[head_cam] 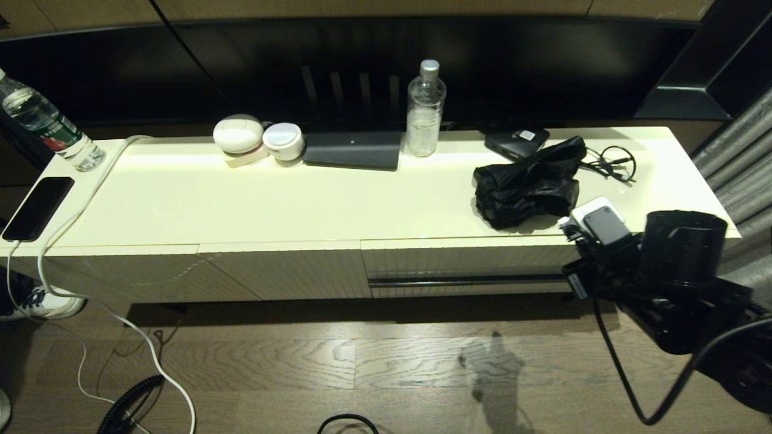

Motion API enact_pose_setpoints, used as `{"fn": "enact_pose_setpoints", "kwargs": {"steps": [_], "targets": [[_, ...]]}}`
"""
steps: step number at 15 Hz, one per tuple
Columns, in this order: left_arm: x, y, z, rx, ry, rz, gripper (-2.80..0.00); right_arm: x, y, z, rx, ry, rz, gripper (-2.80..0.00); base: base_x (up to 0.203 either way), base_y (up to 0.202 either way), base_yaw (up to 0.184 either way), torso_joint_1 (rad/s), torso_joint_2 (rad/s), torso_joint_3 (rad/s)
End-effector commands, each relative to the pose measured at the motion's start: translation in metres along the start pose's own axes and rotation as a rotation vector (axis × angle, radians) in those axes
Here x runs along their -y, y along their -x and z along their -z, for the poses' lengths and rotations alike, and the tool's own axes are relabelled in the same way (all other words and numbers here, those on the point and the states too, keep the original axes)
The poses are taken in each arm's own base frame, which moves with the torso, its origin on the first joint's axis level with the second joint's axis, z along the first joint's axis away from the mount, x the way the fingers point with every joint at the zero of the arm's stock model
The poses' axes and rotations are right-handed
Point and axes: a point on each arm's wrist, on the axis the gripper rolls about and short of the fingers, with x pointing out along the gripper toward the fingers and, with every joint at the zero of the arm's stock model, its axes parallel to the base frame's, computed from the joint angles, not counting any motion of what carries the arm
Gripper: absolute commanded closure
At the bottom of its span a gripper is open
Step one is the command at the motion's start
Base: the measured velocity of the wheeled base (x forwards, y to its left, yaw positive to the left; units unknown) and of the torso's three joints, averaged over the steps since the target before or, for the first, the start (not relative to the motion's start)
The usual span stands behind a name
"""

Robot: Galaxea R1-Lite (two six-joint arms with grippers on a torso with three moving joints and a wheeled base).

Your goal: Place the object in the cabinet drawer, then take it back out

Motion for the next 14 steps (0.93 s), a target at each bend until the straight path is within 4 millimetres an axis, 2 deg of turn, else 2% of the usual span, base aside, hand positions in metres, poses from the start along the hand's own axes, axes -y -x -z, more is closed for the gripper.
{"fn": "enact_pose_setpoints", "kwargs": {"steps": [1, 4, 6, 9, 11, 14], "targets": [[0.0, 0.0, 0.0, 0.001, 0.001, -0.001, 0.0, 0.059, 0.069, -0.016, 0.079, -0.059, 0.085, 0.0, 0.0, 0.0, 0.0, 0.0, 0.0, 0.0], [0.0, 0.0, 0.0, 0.002, 0.001, -0.001, 0.0, 0.102, 0.139, 0.007, 0.056, -0.086, 0.156, 0.0, 0.0, 0.0, 0.0, 0.0, 0.0, 0.0], [0.0, 0.0, 0.0, 0.002, 0.001, -0.001, 0.0, 0.112, 0.184, 0.031, 0.049, -0.131, 0.194, 0.0, 0.0, 0.0, 0.0, 0.0, 0.0, 0.0], [0.0, 0.0, 0.0, 0.002, 0.001, -0.001, 0.0, 0.104, 0.231, 0.073, 0.025, -0.206, 0.212, 0.0, 0.0, 0.0, 0.0, 0.0, 0.0, 0.0], [0.0, 0.0, 0.0, 0.002, 0.001, -0.001, 0.0, 0.092, 0.247, 0.099, 0.0, -0.269, 0.189, 0.0, 0.0, 0.0, 0.0, 0.0, 0.0, 0.0], [0.0, 0.0, 0.0, 0.002, 0.001, -0.001, 0.0, 0.08, 0.268, 0.125, -0.01, -0.349, 0.141, 0.0, 0.0, 0.0, 0.0, 0.0, 0.0, 0.0]]}}
